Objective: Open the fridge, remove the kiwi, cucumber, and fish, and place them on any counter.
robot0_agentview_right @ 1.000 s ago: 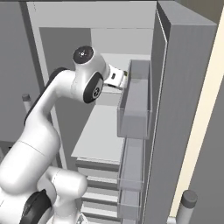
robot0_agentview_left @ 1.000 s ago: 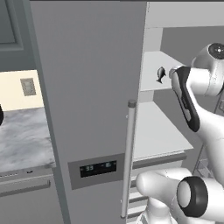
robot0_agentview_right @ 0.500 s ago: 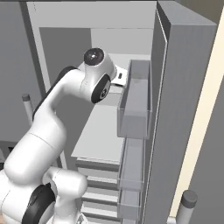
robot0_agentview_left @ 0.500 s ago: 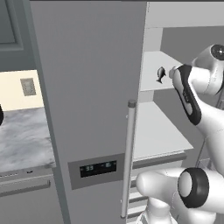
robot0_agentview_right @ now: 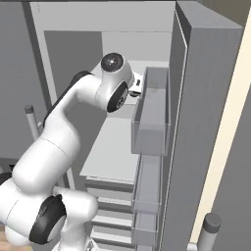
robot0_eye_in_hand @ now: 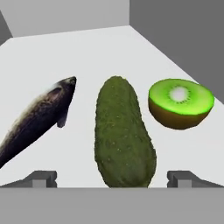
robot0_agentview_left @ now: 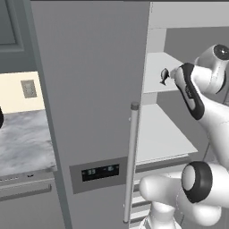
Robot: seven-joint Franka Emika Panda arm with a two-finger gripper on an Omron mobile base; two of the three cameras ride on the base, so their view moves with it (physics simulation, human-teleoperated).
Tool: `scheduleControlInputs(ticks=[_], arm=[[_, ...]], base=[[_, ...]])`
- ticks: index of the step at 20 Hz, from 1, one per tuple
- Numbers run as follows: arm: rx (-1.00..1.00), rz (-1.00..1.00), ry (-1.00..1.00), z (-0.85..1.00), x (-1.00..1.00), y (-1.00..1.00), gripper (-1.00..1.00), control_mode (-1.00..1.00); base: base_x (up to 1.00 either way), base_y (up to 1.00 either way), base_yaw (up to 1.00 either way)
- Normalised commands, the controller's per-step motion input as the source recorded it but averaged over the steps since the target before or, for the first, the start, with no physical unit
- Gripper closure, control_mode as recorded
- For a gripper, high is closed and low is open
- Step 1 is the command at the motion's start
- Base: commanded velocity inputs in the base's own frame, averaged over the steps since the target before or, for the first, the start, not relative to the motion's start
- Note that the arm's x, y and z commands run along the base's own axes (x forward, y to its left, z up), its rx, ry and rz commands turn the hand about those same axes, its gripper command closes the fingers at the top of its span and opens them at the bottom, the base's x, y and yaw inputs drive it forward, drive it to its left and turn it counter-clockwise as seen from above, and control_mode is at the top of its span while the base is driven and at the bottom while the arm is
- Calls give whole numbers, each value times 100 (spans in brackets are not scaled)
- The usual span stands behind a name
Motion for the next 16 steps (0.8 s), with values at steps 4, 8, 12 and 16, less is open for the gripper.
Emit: scheduleControlInputs(ticks=[4, 8, 12, 16], arm=[[0, 1, 0, -10, 31, 0, -100, -100], [0, 0, 0, -4, 38, 0, -100, -100], [0, 0, 0, -6, 31, 0, -100, -100], [0, 0, 0, -9, 24, 0, -100, -100]], base=[[0, 0, 0], [0, 0, 0], [0, 0, 0], [0, 0, 0]])
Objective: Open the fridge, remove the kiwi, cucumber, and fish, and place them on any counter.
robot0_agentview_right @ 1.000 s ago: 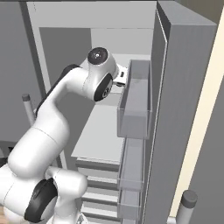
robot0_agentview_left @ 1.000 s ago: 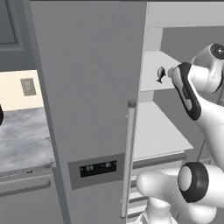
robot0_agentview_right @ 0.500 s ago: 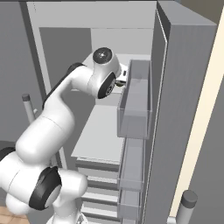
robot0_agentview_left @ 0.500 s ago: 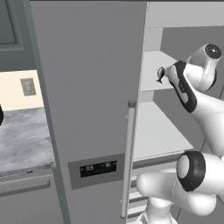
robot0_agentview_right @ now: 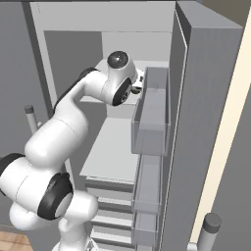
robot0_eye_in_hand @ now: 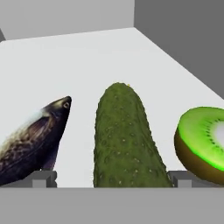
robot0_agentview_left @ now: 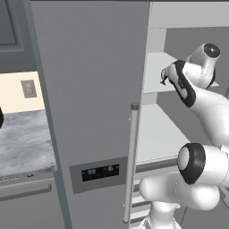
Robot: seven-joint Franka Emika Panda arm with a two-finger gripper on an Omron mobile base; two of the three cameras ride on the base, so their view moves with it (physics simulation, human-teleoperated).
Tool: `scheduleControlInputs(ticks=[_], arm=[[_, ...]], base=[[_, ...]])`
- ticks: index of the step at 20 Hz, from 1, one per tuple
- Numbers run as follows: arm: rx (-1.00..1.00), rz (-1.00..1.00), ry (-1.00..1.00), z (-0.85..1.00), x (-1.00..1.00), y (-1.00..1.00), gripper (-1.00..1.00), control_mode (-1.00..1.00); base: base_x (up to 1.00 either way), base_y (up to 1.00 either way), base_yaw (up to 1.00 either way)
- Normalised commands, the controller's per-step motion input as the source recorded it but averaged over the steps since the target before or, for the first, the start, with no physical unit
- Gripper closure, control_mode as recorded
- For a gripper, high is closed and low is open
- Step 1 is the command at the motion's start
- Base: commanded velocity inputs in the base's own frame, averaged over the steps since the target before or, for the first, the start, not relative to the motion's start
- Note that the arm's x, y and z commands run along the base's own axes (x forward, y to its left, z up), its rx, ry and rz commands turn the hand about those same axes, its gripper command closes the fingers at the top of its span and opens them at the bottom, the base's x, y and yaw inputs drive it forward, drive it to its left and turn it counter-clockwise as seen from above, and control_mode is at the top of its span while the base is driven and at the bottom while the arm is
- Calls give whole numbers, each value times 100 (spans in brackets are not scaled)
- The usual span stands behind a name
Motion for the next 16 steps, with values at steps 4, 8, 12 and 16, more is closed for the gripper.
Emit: scheduleControlInputs(ticks=[4, 8, 12, 16], arm=[[0, 0, 0, -18, 11, 0, 100, -100], [0, 0, 0, -10, 0, -3, 100, -100], [0, 0, 0, -2, 0, -2, 100, -100], [0, 0, -7, 6, -64, 0, 100, -100]], base=[[0, 0, 0], [0, 0, 0], [0, 0, 0], [0, 0, 0]])
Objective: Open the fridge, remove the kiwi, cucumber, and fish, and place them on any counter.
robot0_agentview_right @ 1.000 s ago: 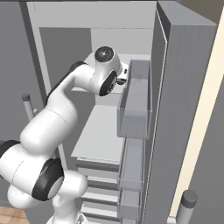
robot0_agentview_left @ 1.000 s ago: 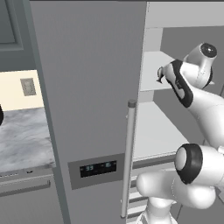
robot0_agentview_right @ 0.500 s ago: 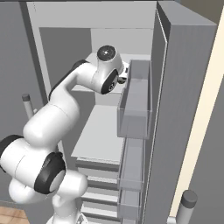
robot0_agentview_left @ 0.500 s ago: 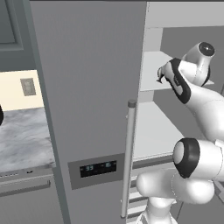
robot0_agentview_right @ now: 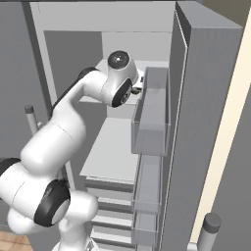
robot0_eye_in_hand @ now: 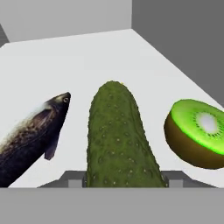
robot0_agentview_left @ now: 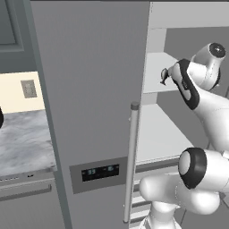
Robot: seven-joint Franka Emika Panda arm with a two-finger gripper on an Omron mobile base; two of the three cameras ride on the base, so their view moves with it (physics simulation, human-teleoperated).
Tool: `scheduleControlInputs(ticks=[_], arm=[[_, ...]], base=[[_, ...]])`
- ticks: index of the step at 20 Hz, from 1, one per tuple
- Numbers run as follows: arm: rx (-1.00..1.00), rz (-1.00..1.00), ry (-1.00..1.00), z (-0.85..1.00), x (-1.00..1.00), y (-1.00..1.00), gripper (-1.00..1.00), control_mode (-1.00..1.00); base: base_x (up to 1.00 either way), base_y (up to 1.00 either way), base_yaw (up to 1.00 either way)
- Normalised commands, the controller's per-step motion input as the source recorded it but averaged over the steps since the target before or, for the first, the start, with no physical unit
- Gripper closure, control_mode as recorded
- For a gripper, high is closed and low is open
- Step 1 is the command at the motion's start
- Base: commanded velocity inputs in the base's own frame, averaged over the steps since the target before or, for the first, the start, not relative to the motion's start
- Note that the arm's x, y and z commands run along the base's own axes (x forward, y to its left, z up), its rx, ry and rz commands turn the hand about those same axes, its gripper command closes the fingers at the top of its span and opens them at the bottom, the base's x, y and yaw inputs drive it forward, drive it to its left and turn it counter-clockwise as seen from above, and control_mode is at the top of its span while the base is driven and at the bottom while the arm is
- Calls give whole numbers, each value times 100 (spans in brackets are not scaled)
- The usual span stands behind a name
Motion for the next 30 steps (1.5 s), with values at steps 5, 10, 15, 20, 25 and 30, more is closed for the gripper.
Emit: scheduleControlInputs(ticks=[5, 10, 15, 20, 25, 30], arm=[[0, 0, -10, 12, -100, 0, 100, -100], [-8, 0, -2, 26, -100, 9, 100, -100], [-11, 0, 0, 45, -100, 20, 100, -100], [-6, 0, 4, 46, -99, 23, 100, -100], [0, 5, 11, 17, -82, 53, 100, -100], [0, 11, 18, 3, -73, 65, 100, -100]], base=[[0, 0, 0], [0, 0, 0], [0, 0, 0], [0, 0, 0], [0, 0, 0], [0, 0, 0]])
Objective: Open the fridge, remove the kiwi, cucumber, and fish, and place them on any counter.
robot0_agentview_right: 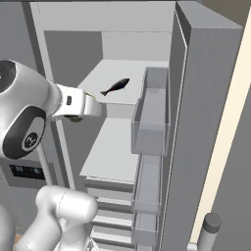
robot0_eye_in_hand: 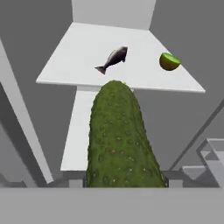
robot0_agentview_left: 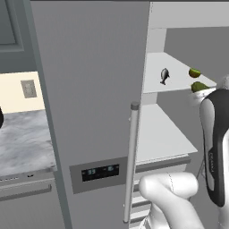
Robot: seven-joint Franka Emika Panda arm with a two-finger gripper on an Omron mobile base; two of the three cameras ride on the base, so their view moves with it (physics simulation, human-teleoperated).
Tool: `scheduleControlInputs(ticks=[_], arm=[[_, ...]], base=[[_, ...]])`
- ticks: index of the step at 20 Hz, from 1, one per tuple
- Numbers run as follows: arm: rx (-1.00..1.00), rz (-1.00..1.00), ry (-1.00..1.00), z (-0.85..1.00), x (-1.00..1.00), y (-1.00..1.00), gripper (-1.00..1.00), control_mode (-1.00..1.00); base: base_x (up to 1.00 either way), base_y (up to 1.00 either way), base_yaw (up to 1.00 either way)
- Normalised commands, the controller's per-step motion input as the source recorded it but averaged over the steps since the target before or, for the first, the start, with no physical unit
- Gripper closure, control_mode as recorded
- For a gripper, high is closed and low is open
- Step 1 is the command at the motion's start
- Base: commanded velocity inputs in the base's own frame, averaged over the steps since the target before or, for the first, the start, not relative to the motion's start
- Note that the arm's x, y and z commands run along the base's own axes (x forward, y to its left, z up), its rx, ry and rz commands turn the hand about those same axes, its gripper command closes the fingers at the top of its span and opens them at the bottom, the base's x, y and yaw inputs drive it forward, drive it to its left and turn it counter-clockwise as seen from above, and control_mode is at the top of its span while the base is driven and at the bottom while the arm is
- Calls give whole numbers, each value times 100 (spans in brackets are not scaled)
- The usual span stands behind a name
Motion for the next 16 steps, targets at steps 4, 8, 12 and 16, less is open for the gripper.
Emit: scheduleControlInputs(ticks=[4, 8, 12, 16], arm=[[0, 12, 15, 0, -53, 53, 100, -100], [0, 8, 5, 4, -8, 29, 100, -100], [0, 5, 0, 0, -1, 7, 100, -100], [0, 0, 0, 0, 0, 0, 100, -100]], base=[[0, 0, 0], [0, 0, 0], [0, 0, 0], [0, 0, 0]])
